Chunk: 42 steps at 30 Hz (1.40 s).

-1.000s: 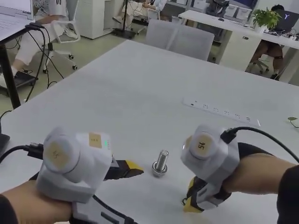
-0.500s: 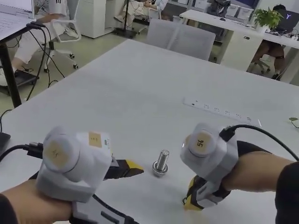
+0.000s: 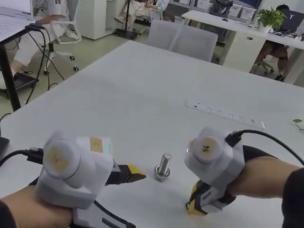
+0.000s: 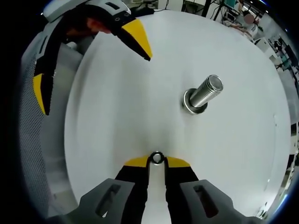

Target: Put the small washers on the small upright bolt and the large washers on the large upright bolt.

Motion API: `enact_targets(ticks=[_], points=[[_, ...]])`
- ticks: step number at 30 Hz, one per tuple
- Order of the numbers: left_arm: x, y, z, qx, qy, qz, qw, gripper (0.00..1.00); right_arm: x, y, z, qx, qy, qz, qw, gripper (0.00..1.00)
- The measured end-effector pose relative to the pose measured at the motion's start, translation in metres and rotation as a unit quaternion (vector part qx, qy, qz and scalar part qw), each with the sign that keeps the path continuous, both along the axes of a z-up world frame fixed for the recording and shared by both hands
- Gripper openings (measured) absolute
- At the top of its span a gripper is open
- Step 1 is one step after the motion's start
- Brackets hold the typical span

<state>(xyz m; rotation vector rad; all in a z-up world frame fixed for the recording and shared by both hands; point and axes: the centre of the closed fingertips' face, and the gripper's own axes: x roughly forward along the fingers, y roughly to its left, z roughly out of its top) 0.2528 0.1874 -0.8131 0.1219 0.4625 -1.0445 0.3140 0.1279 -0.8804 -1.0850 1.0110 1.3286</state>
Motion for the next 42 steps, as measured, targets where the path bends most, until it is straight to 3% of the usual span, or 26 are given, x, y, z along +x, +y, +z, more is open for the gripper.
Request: enact_targets(ticks=[23, 42], points=[[-0.001, -0.002, 0.0, 0.001, 0.001, -0.005, 1.0, 0.82, -0.003, -0.033, 0.012, -0.005, -0.005, -0.023, 0.9997, 0.13], [-0.002, -0.002, -0.002, 0.005, 0.003, -0.008, 0.9999, 0.82, -0.001, -0.068, 0.019, -0.003, -0.011, -0.064, 0.9979, 0.13]])
